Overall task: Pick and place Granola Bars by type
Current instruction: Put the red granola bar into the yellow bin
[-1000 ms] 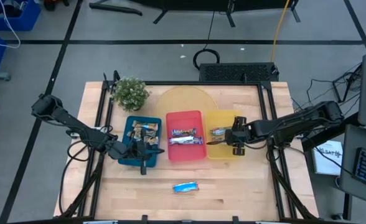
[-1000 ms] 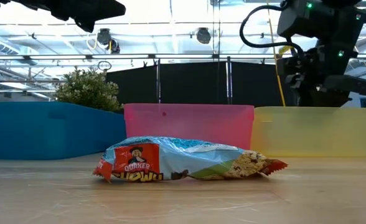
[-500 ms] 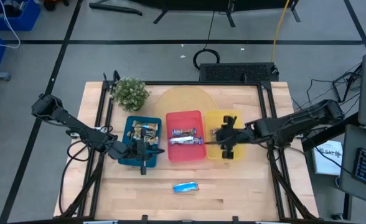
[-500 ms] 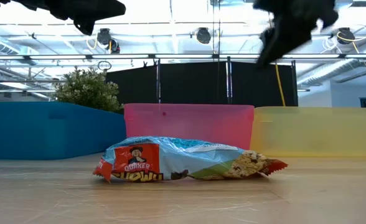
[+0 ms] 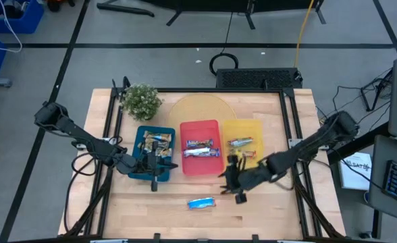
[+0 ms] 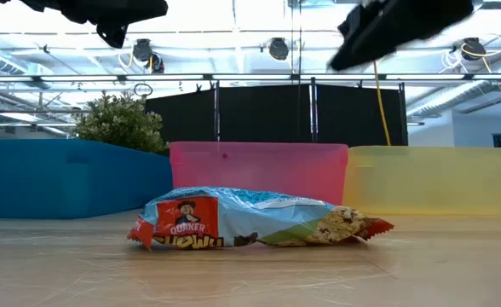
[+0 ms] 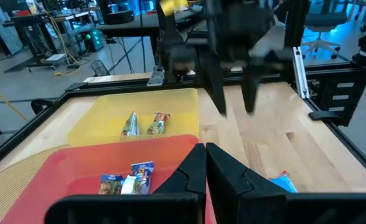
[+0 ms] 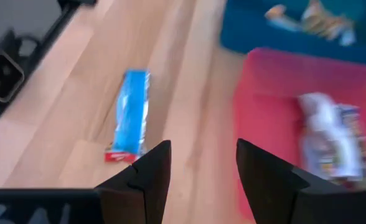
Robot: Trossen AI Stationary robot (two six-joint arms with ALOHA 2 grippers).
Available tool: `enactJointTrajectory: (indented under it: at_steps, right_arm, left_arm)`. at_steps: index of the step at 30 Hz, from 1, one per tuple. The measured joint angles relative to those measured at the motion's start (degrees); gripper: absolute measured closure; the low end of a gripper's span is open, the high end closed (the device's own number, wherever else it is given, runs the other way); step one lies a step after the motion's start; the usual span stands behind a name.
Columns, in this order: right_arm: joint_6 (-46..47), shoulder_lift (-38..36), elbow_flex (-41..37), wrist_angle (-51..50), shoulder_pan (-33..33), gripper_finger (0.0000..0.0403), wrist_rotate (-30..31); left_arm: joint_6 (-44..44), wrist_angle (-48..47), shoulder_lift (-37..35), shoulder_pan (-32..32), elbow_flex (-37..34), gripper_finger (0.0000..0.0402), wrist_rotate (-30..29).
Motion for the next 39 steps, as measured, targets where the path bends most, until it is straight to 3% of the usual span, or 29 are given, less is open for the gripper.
enactJointTrajectory:
  at_steps: [6,11,15,20,24,39]
  right_arm:
    - [0.96,15.98,10.28,0.89,4.96,0.0232,0.26]
    - [2.93,27.42,23.81,-8.86,7.31,0.0231,4.70]
    - [5.35,31.76,30.44,-13.21,7.01,0.0224,4.84]
    - [10.64,32.43,30.86,-14.45,4.42,0.0213,4.05]
    - [10.04,32.43,30.52,-15.11,2.90,0.0209,-0.42]
    - [10.32,32.24,21.09,-6.85,2.25,0.0208,-3.88]
  left_arm:
    - [1.58,-0.04,0.00,-1.24,0.01,0.0382,0.00]
    - [2.25,0.00,0.00,-2.66,-0.01,0.0382,0.00]
    - [3.87,-0.14,0.00,-3.37,-0.01,0.0382,0.00]
    - [5.42,-0.18,0.00,-4.25,-0.01,0.0382,-0.01]
    - [7.78,-0.19,0.00,-4.49,-0.01,0.0382,-0.02]
    - [10.02,-0.27,0.00,-4.49,-0.01,0.0382,-0.22]
